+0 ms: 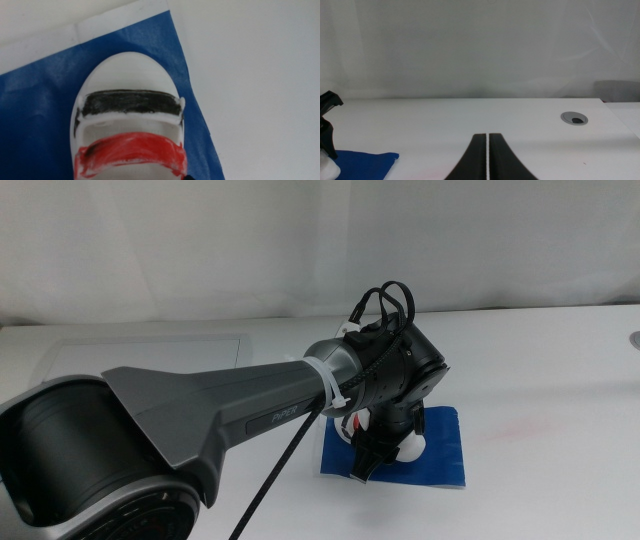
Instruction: Use one arm to grab the shoe from the table and place it on the mat.
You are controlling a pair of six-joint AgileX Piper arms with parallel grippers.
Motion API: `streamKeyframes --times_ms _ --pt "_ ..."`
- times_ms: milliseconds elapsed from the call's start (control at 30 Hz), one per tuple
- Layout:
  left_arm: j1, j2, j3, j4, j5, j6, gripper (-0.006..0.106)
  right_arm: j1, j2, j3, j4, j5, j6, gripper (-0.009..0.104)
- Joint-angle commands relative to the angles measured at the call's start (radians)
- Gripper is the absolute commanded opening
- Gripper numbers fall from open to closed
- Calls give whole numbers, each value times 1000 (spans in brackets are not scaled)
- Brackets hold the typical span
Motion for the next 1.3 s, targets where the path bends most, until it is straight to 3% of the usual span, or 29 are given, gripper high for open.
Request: streamKeyframes --times_ms 0,267,567,600,633,733,1033,1267 --pt "2 0 -6 13 0 4 -3 -5 -2 40 -3 0 -3 -2" --pt "2 1 -6 -48 59 -19 -3 -5 -2 40 -3 0 -3 -2" --pt "2 14 -6 -42 59 -24 0 -5 -2 40 -3 0 -3 -2" --pt "2 14 -6 -42 50 -28 15 -5 -2 40 -3 0 -3 -2" --pt "3 14 -6 -39 33 -28 46 -5 -2 40 -3 0 -3 -2" --pt "3 14 -6 -37 -9 -28 92 -5 -2 40 -3 0 -3 -2" --pt "10 11 -6 -37 -55 -17 93 -5 -2 40 -3 0 -3 -2" --pt "10 -32 -16 129 -62 -10 93 -5 -2 40 -3 0 -3 -2"
